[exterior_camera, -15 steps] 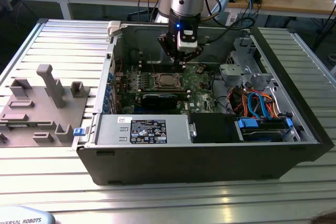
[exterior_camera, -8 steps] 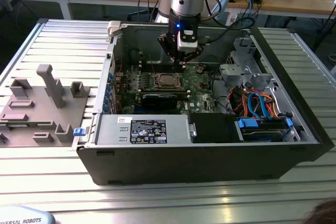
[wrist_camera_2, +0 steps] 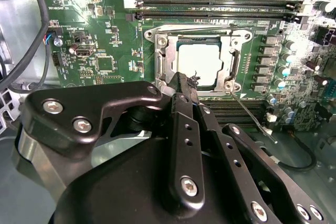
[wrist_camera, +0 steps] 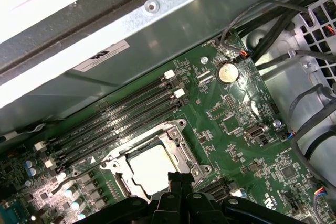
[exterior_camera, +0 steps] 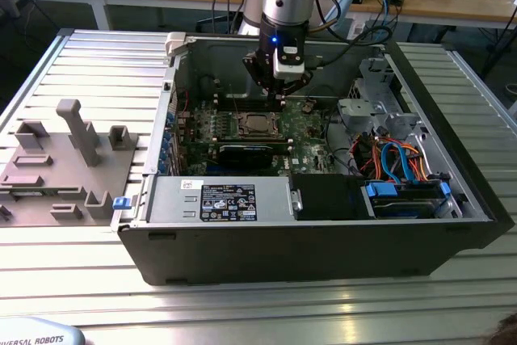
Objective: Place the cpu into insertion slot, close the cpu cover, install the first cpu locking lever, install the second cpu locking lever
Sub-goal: 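Install the first cpu locking lever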
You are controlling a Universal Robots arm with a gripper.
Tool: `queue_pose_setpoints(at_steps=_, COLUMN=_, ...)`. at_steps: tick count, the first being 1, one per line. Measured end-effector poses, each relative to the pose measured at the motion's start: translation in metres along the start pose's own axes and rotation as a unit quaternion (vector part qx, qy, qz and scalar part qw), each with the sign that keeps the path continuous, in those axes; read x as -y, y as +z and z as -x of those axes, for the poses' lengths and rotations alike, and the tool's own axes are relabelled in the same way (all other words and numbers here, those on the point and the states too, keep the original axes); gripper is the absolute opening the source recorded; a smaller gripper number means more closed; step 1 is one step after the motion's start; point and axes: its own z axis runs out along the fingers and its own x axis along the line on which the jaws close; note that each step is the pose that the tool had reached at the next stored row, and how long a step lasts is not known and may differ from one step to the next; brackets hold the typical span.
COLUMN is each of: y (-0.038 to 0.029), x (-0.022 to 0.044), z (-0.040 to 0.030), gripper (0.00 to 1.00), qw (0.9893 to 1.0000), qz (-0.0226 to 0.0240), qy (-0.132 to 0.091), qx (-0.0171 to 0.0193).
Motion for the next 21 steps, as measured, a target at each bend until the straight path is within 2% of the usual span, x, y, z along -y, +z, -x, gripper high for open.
queue_pose_setpoints(at_steps=21, y=0.0, x=0.0, z=0.0, gripper=0.11, qw=0.9999, qz=0.0, qy=-0.013, qx=0.0002)
